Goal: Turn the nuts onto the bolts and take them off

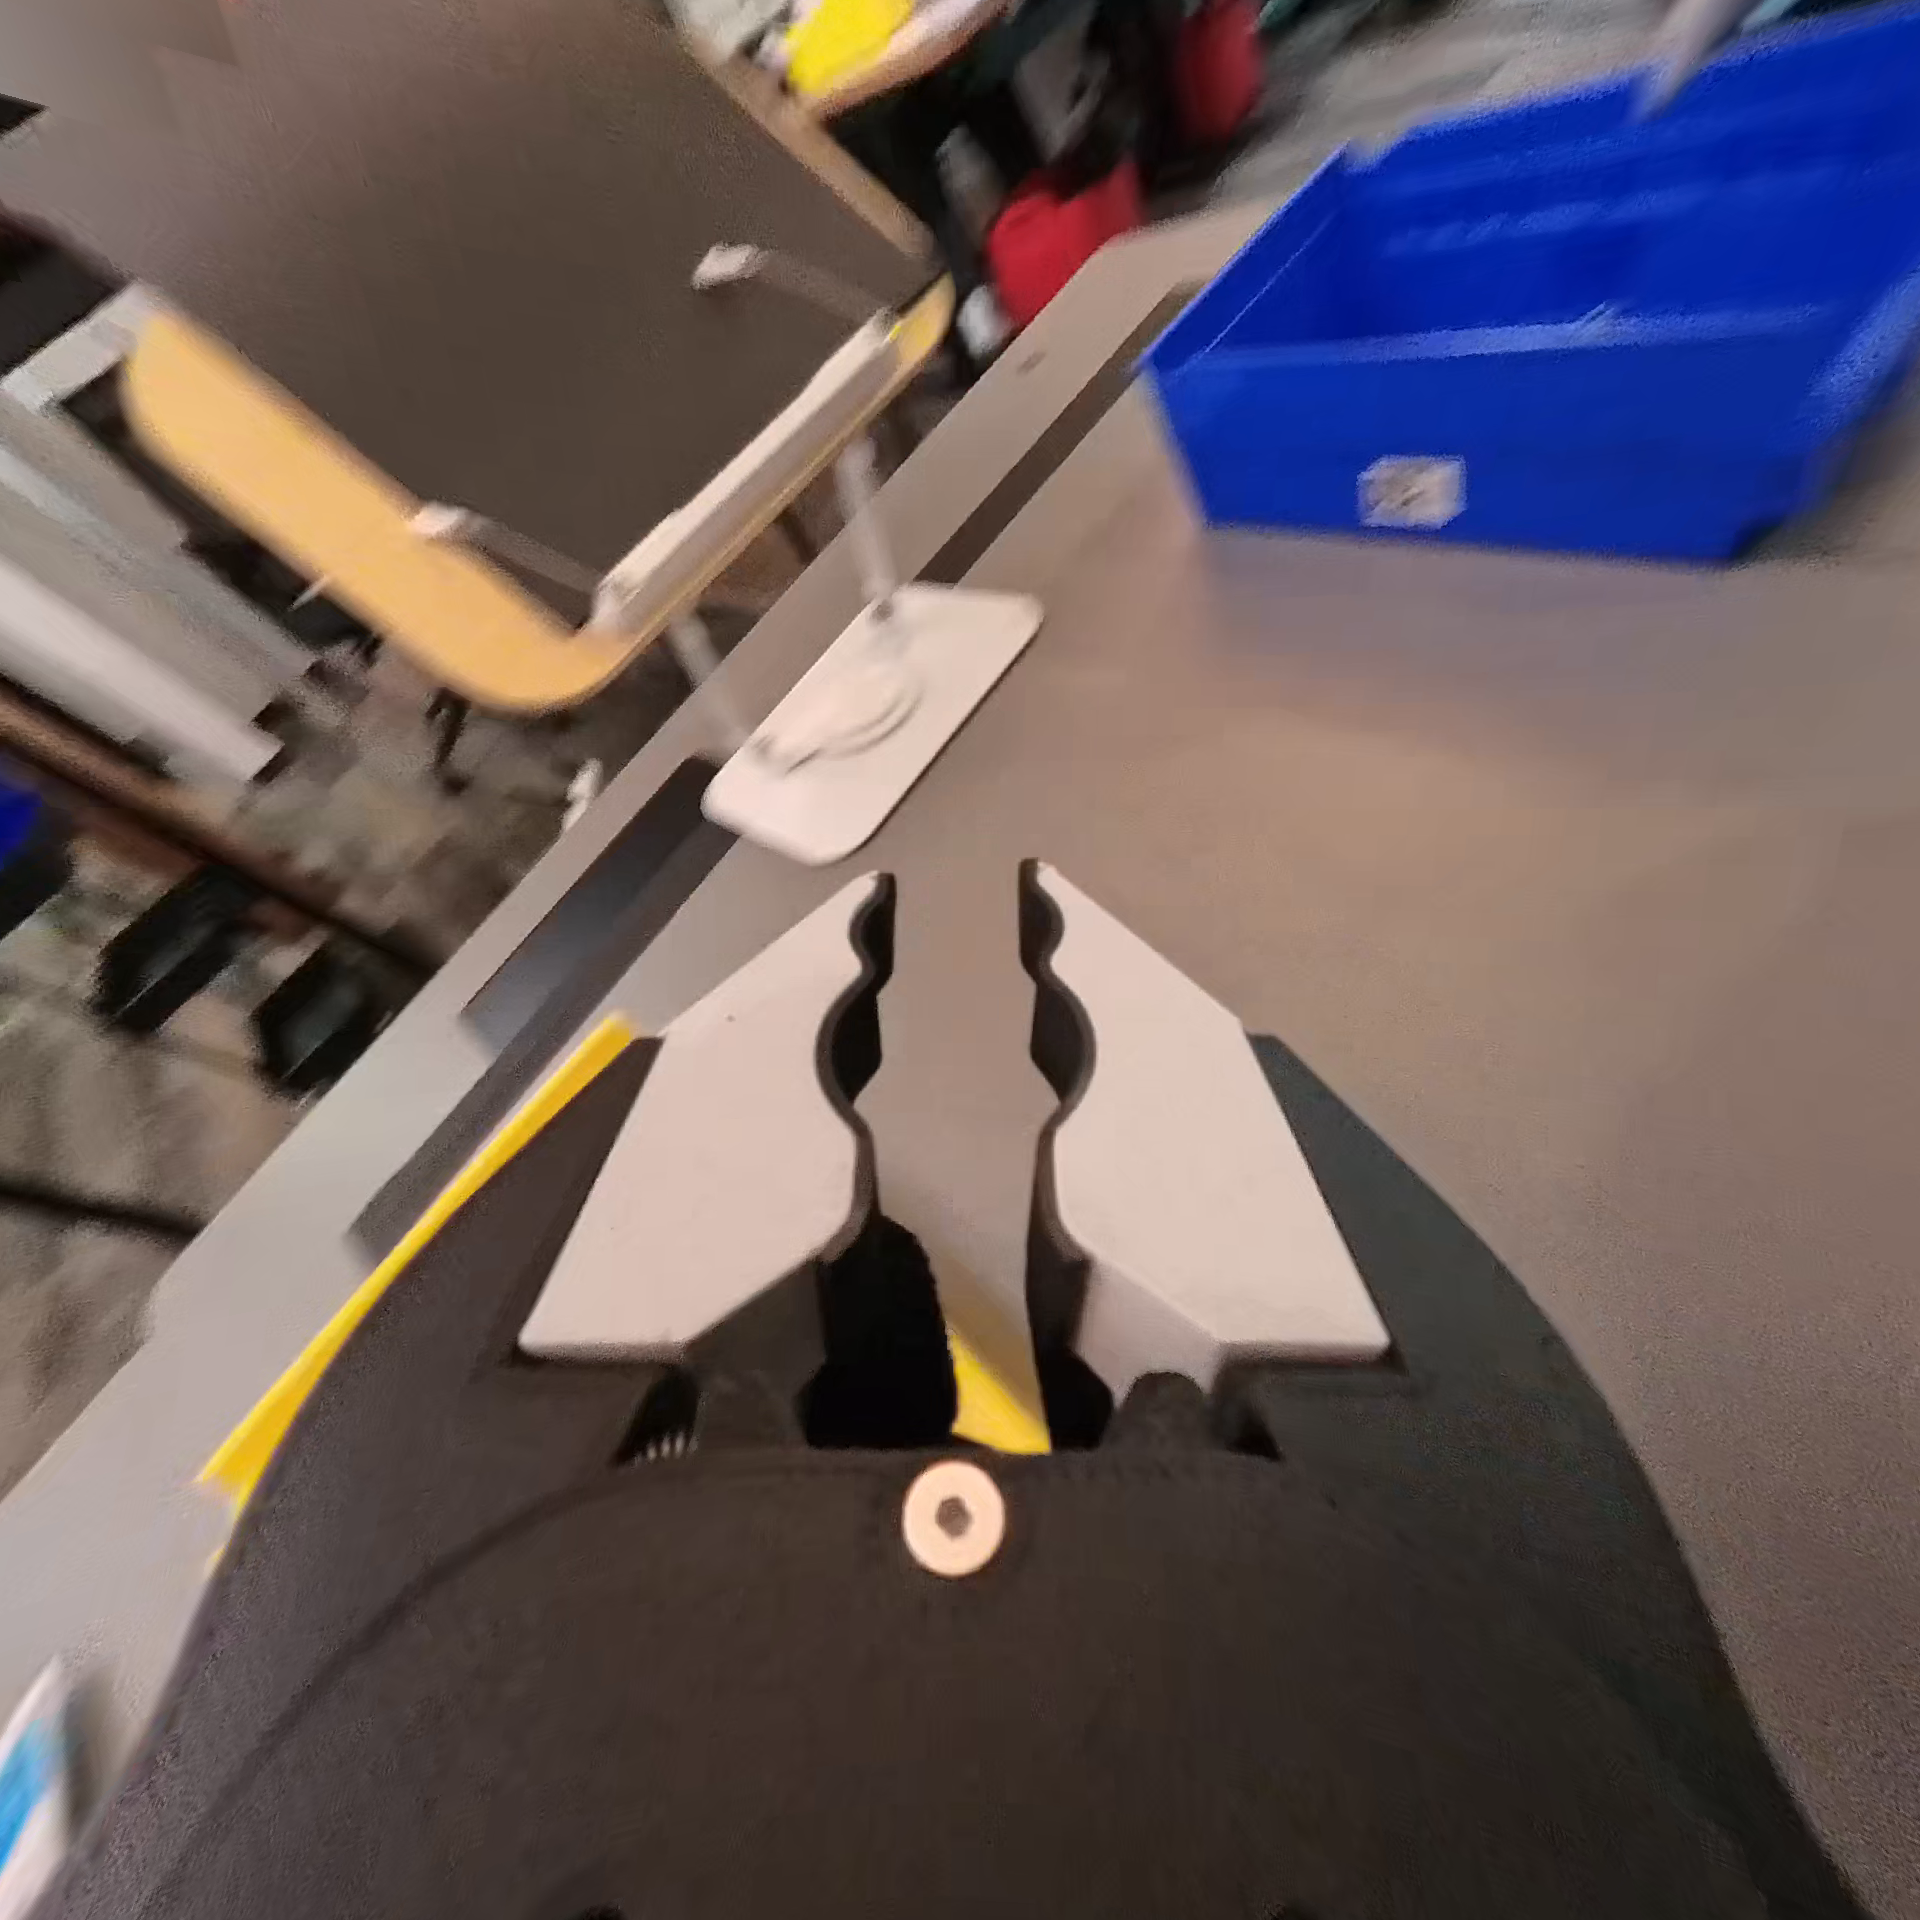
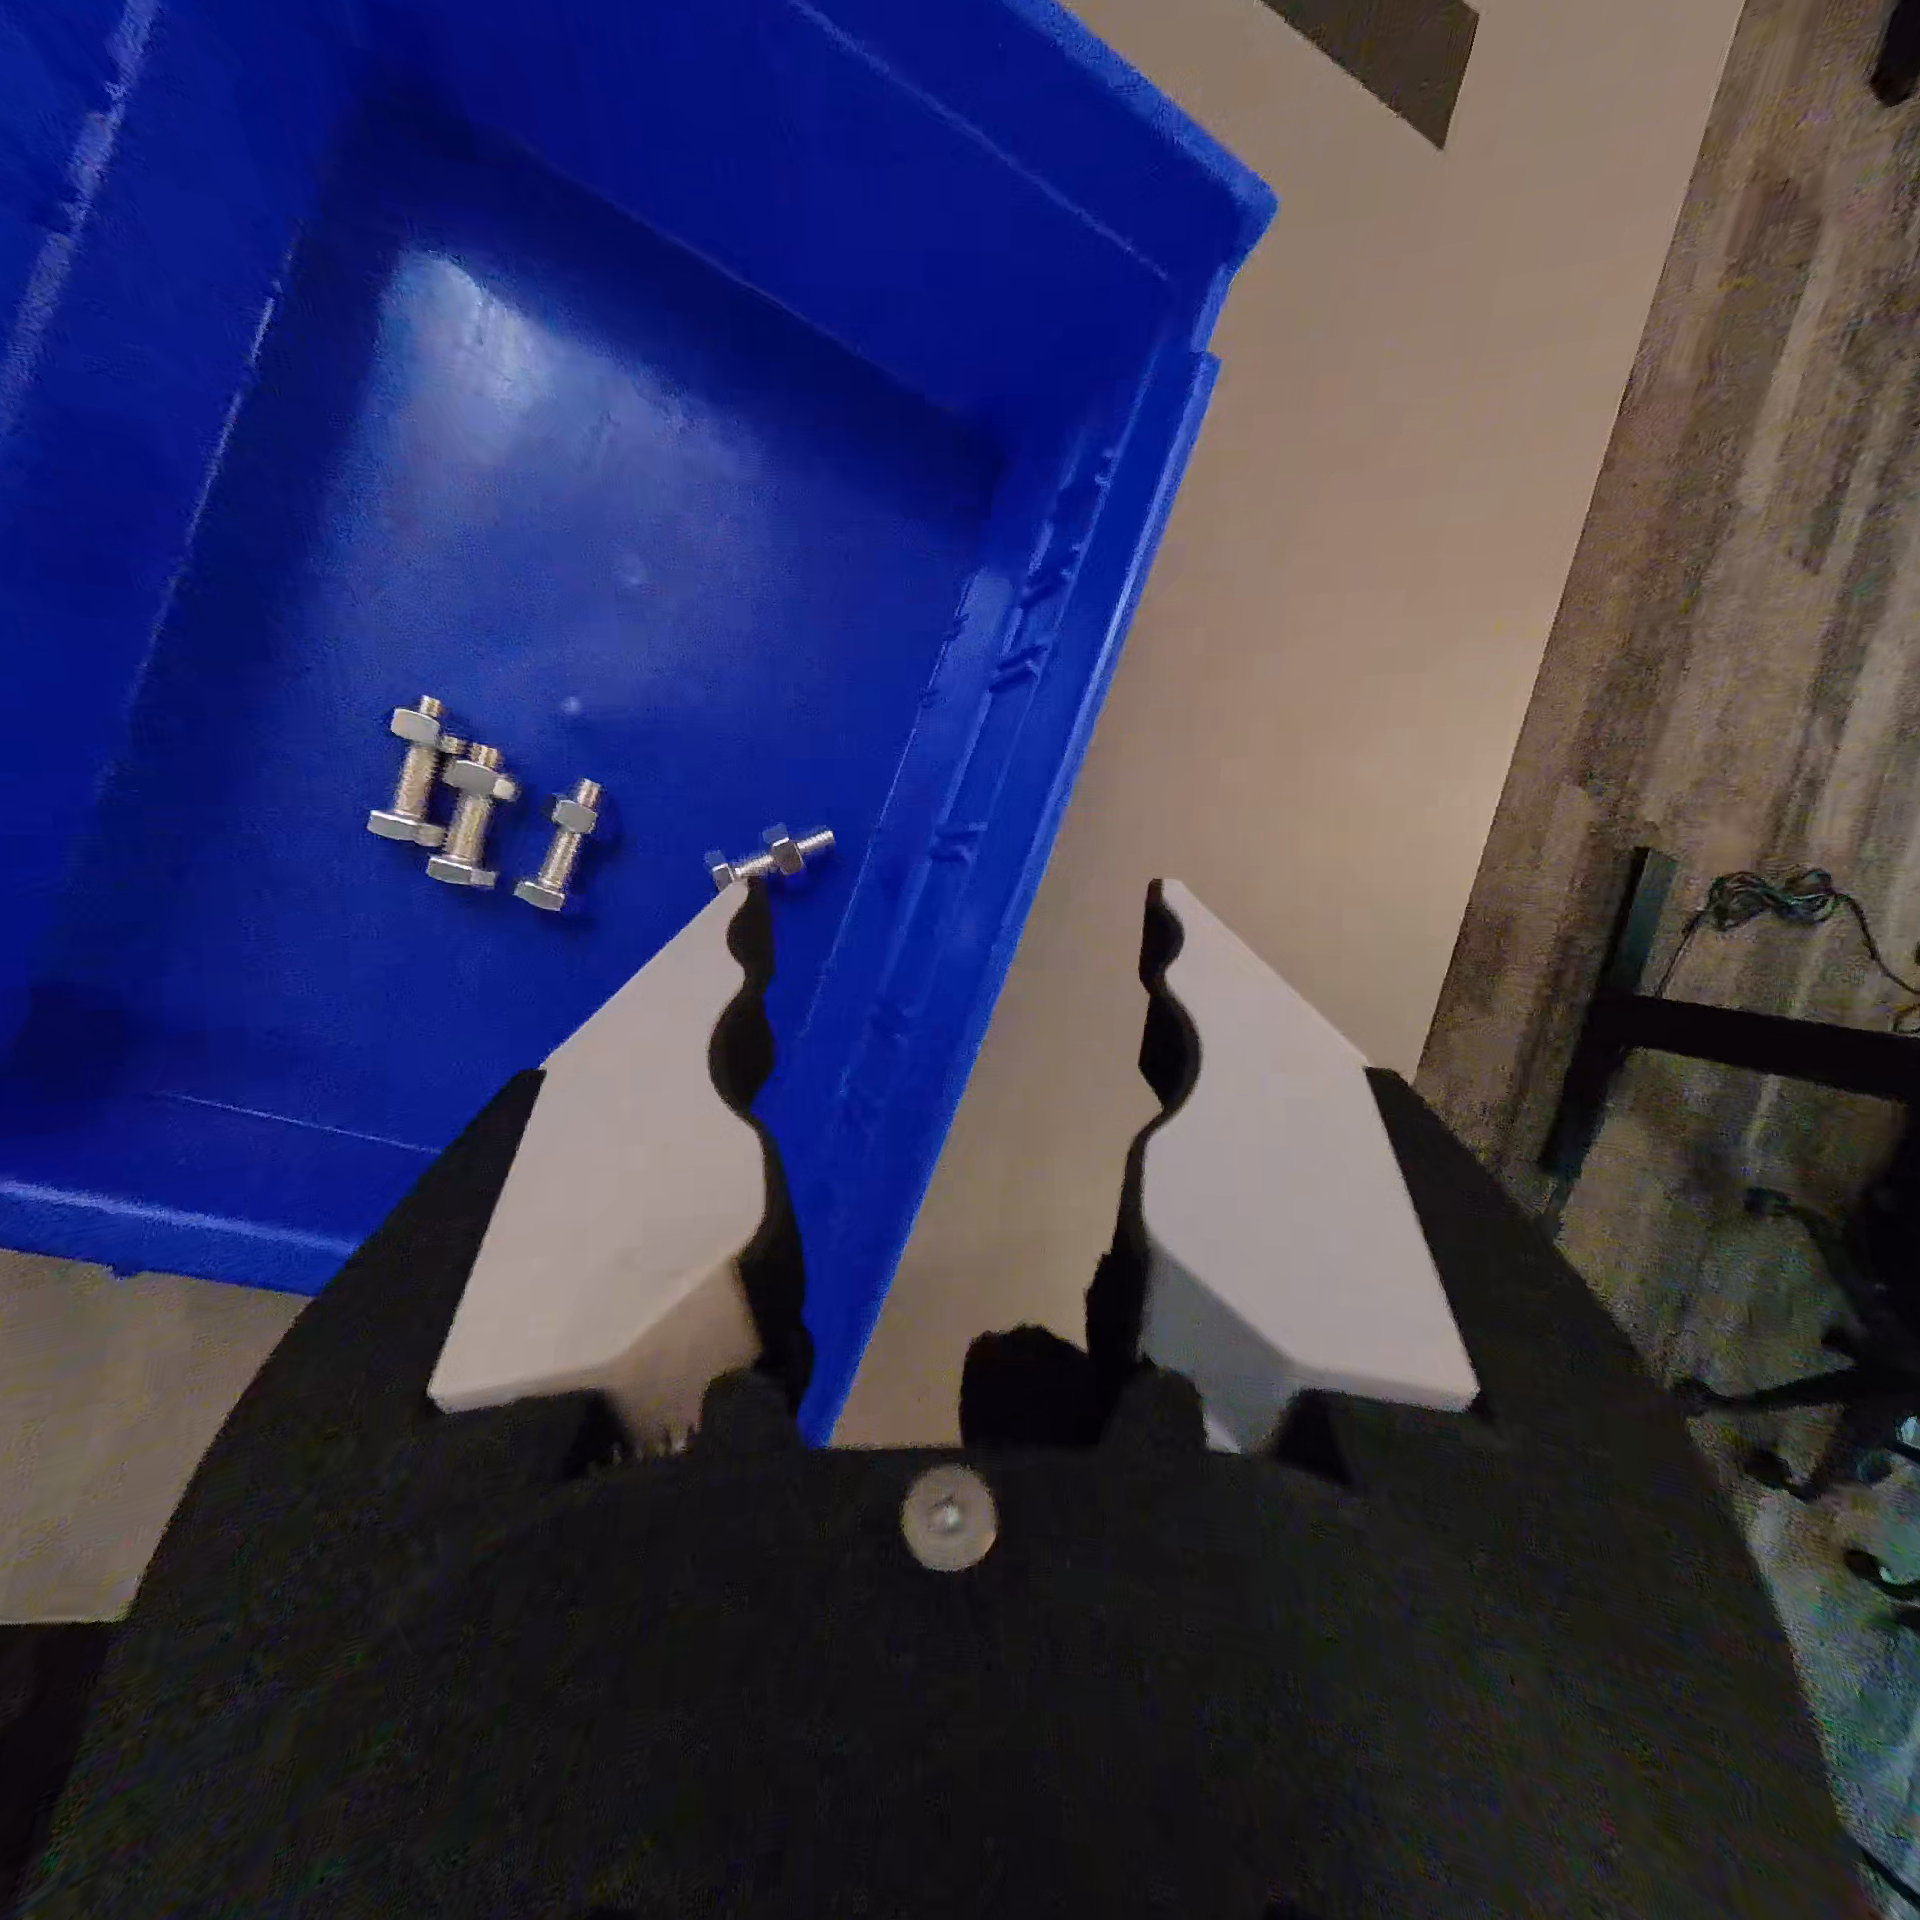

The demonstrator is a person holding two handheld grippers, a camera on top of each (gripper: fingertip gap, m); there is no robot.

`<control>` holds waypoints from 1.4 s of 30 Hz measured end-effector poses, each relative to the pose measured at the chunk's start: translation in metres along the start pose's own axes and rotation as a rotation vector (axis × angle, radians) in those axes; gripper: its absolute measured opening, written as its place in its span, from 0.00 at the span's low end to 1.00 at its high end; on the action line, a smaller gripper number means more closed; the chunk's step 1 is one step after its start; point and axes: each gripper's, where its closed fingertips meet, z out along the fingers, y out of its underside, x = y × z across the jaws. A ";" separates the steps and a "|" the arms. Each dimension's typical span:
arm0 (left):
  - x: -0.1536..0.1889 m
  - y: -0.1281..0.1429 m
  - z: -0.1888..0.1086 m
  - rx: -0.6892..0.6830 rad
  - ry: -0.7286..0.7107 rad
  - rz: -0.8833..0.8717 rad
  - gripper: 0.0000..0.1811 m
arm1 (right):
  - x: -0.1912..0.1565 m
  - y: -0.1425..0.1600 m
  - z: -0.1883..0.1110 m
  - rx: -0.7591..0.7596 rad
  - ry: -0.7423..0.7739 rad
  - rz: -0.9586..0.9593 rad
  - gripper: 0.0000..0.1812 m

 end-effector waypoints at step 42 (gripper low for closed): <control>-0.138 0.294 -0.117 -0.950 -0.399 -0.480 0.33 | -0.022 0.046 0.064 -0.070 -0.157 0.066 0.19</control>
